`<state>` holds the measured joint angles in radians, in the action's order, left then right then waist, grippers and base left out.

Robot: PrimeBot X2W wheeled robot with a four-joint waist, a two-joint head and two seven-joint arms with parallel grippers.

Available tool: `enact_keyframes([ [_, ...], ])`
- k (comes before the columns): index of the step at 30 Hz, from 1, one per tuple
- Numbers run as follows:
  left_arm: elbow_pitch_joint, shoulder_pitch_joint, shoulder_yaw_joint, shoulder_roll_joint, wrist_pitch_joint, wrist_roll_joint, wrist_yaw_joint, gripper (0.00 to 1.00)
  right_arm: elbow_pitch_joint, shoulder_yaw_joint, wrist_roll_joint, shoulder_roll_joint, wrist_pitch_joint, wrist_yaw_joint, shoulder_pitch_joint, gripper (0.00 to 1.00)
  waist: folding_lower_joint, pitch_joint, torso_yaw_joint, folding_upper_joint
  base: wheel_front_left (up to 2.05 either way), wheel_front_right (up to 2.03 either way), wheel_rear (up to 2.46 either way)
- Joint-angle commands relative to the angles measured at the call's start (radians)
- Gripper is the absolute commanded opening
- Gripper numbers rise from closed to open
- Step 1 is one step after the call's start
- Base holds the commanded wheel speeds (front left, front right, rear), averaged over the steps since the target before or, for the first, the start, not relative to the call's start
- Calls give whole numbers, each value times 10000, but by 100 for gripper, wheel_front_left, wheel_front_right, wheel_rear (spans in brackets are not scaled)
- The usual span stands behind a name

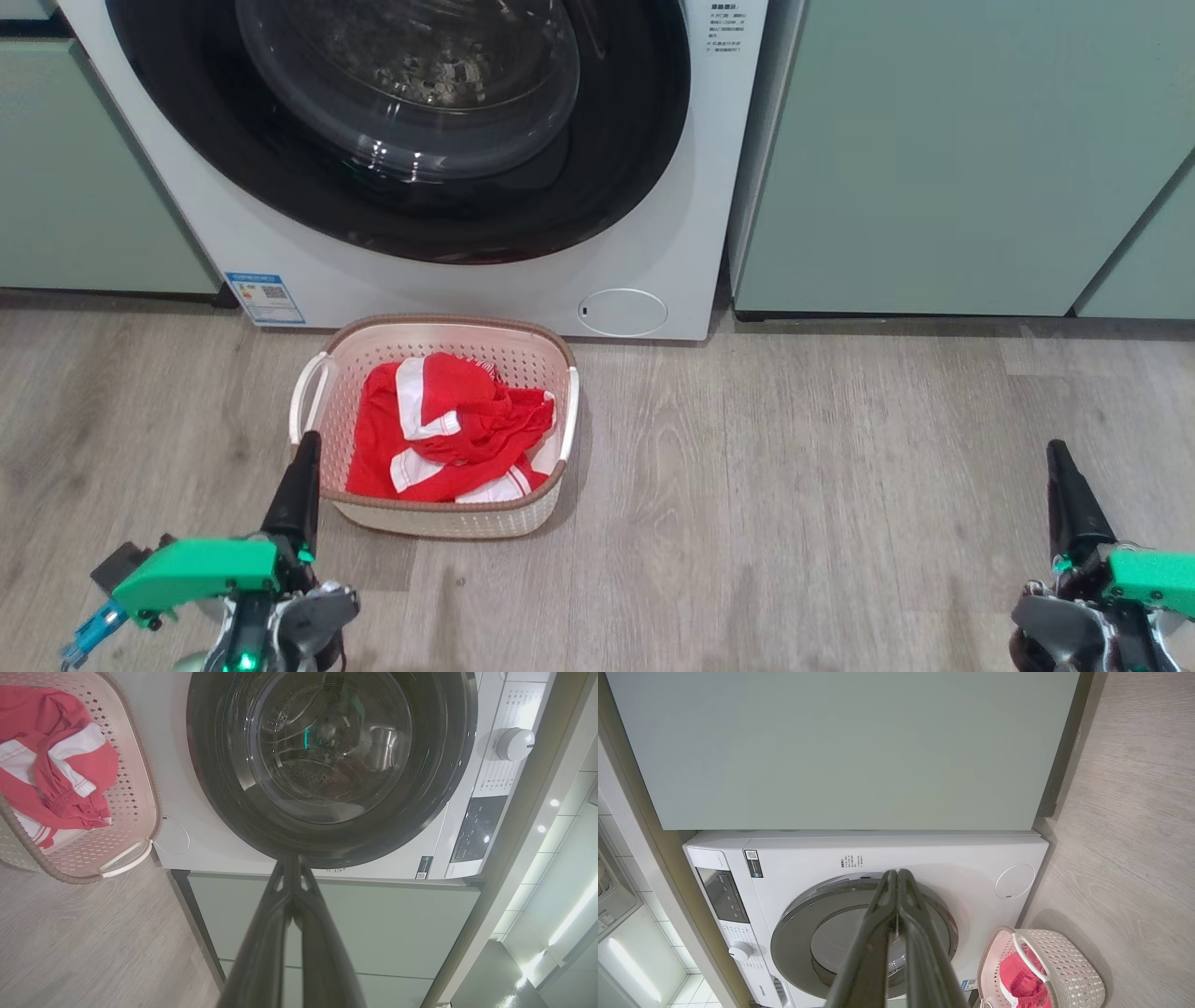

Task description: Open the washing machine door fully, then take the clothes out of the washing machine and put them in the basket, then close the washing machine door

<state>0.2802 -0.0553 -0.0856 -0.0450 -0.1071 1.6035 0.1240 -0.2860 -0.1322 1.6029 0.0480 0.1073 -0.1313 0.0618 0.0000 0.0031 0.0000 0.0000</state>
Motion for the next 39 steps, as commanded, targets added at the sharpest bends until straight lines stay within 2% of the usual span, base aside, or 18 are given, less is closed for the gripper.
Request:
enact_keyframes([
  [1,-353,-527,-283,-53,-63,50,67,0,412,182,55,22,61,6,462,0,0,0,0,0,0,0,0],
  [39,-353,-527,-282,-53,-61,51,67,0,412,184,57,22,60,6,461,0,0,0,0,0,0,0,0],
])
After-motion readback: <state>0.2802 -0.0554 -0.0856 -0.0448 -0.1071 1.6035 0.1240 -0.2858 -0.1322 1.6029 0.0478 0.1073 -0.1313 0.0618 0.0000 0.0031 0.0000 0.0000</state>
